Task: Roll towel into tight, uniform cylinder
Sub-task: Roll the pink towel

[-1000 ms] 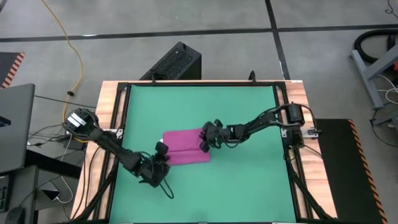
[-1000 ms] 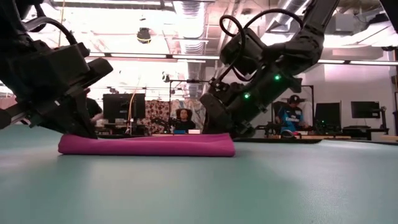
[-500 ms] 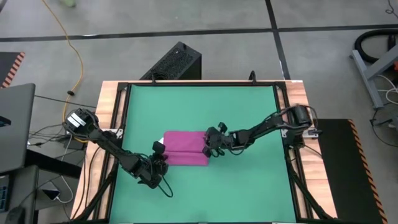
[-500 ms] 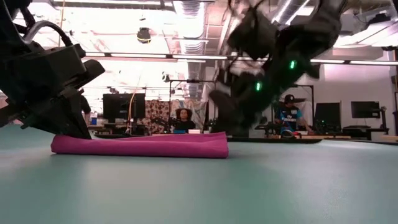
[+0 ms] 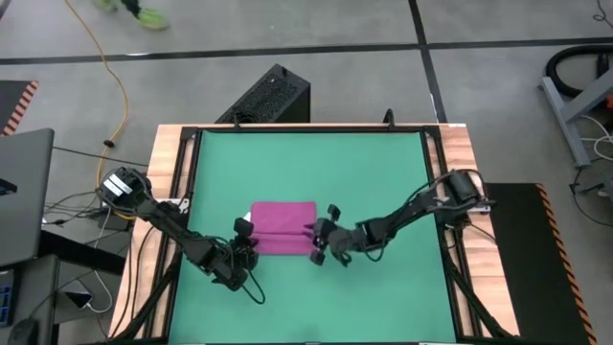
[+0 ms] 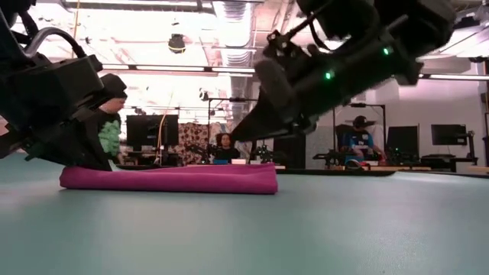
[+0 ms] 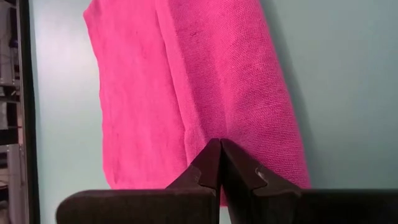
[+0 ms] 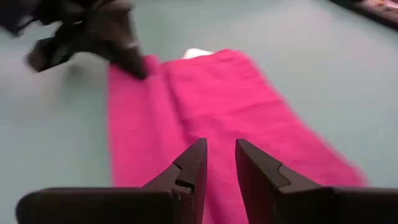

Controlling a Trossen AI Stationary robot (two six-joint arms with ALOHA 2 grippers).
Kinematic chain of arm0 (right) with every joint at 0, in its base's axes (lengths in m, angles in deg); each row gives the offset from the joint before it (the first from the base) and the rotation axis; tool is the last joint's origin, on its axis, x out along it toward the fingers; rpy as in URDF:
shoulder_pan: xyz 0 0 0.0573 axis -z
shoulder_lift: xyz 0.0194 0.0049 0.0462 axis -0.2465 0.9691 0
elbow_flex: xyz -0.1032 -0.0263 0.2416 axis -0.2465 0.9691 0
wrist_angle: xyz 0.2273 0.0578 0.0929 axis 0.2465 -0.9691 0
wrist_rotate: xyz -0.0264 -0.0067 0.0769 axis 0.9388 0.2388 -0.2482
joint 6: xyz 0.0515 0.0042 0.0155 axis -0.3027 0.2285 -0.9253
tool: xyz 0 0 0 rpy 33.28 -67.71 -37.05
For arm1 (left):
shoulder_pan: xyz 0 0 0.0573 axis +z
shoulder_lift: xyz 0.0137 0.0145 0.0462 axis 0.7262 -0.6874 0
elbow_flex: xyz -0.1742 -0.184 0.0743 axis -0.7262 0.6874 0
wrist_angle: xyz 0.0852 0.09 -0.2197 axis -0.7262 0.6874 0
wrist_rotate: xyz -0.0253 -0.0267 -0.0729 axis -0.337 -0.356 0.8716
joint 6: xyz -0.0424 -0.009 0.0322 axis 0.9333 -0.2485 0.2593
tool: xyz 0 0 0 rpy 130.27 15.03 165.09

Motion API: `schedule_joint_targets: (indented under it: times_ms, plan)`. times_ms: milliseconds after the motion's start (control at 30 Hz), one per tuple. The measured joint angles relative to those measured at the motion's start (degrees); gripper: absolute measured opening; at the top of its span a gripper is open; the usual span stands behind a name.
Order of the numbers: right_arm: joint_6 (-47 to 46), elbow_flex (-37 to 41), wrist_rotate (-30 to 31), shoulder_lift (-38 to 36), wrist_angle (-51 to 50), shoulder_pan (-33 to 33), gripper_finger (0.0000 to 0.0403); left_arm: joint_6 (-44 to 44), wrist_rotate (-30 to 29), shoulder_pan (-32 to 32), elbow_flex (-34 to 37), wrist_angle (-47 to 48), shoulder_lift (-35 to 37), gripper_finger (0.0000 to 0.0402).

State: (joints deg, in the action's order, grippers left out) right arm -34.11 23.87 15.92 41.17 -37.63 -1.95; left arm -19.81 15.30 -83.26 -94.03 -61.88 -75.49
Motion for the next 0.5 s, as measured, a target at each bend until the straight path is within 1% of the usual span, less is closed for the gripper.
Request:
schedule_joint_targets:
  times_ms: [200,333,400,500]
  plan:
    - [-1.1,-0.1,-0.1,7.9,9.8,-0.2,0.0106,0.8,0.0,-0.2,0.6,-0.2,0.0,0.0000]
    - [-1.2,-0.2,-1.4,11.2,16.0,-0.3,0.0106,0.9,0.0,-0.2,0.6,-0.2,0.0,0.0000]
    - [-1.2,-0.2,-1.5,12.1,16.4,-0.4,0.0106,0.9,0.0,-0.2,0.6,-0.5,0.0,0.0000]
    - [-1.2,-0.2,-0.5,12.0,14.3,-0.3,0.0106,1.0,0.0,-0.2,0.6,-0.6,0.0,0.0000]
